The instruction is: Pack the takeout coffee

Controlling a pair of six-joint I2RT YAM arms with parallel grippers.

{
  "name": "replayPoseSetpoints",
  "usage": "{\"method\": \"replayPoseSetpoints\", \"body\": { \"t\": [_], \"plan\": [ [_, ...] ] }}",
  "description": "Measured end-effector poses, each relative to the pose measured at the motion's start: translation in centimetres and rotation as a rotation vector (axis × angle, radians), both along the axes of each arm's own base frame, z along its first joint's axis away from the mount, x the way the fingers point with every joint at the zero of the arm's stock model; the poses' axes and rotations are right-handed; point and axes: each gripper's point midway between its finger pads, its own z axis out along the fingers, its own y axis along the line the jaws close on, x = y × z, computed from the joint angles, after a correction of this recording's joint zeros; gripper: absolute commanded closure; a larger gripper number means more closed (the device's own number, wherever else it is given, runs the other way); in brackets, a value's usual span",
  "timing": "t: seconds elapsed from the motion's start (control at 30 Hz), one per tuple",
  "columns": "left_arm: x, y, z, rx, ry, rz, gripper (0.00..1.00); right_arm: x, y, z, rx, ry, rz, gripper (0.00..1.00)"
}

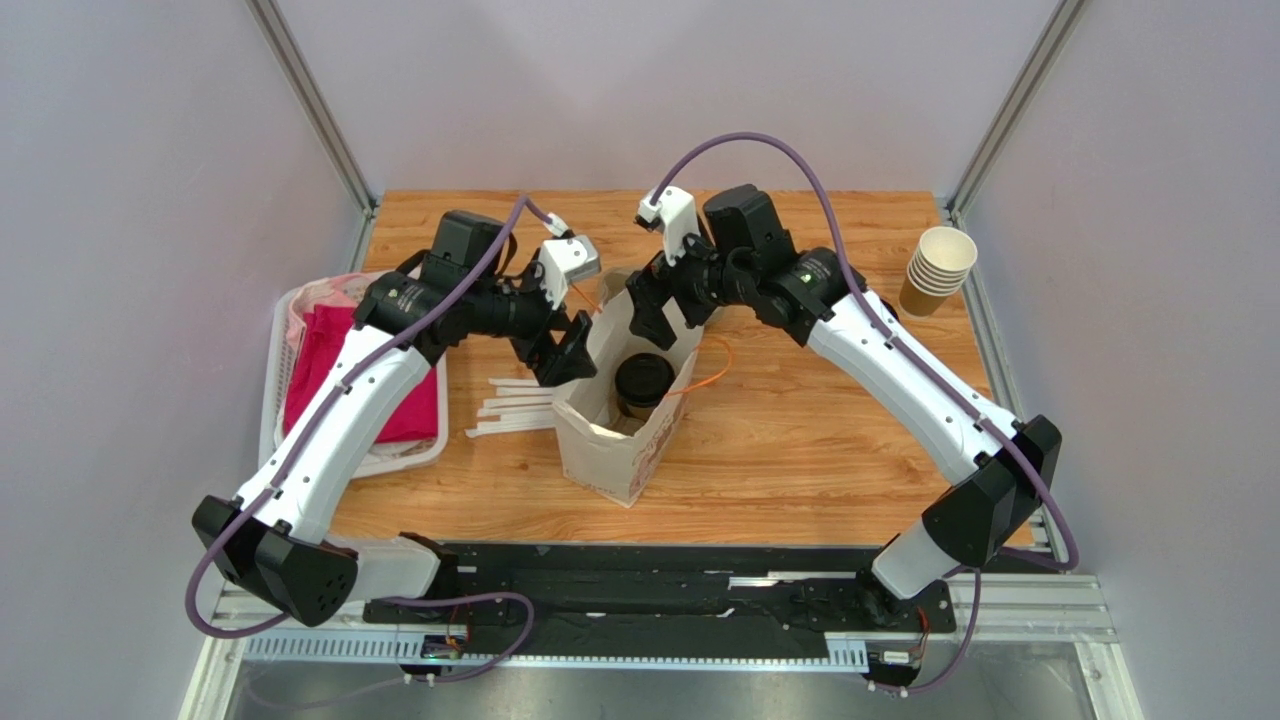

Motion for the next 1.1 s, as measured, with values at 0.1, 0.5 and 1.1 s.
{"method": "replayPoseSetpoints", "body": {
  "t": [0.1,0.5,1.1],
  "plan": [
    [0.2,-0.1,0.3,0.005,-0.018,-0.002,0.1,0.0,0.0,0.0,0.002,0.001,0.002,0.04],
    [1.8,-0.8,2.0,-0.05,-0.101,0.025,0.12,0.2,-0.3,0.1,0.007,0.001,0.003,0.04],
    [1.6,-1.6,2.6,-0.209,-0.112,0.079,0.12,0.2,-0.6,0.4,0.015,-0.003,0.007,0.04]
  ]
}}
